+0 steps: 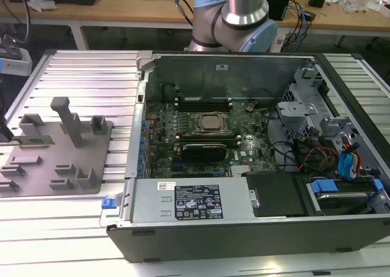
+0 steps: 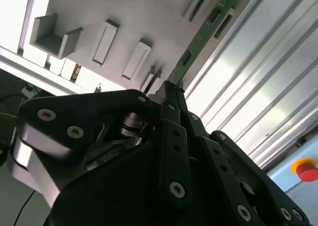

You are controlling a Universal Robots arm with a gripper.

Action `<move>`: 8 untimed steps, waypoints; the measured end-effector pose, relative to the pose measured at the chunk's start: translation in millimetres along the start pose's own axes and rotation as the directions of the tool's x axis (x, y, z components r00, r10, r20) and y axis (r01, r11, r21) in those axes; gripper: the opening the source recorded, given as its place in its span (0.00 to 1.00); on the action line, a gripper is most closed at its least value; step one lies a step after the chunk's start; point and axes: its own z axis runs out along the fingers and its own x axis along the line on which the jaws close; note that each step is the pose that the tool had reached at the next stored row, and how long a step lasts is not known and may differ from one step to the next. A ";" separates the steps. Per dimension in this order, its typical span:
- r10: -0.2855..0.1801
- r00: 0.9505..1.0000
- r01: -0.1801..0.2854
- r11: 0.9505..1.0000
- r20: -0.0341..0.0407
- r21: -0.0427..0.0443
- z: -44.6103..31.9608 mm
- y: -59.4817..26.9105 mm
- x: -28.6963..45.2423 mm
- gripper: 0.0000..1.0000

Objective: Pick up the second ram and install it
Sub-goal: 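Pick up the second ram and move it above second insertion slot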

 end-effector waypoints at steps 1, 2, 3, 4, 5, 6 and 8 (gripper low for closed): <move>0.000 1.000 0.000 1.000 0.000 0.000 -4.8 0.1 -0.2 0.09; 0.001 1.000 -0.001 1.000 0.000 0.000 -10.4 0.3 -0.4 0.09; 0.001 1.000 -0.001 1.000 0.000 0.000 -14.4 0.4 -0.6 0.09; 0.001 1.000 -0.001 1.000 0.000 0.000 -19.4 0.4 -0.8 0.09; 0.001 1.000 -0.001 1.000 0.000 0.000 -23.6 0.6 -1.1 0.09; 0.002 1.000 -0.002 1.000 0.000 0.000 -26.8 0.6 -1.2 0.09; 0.002 1.000 -0.002 1.000 0.000 0.000 -30.4 0.7 -1.3 0.09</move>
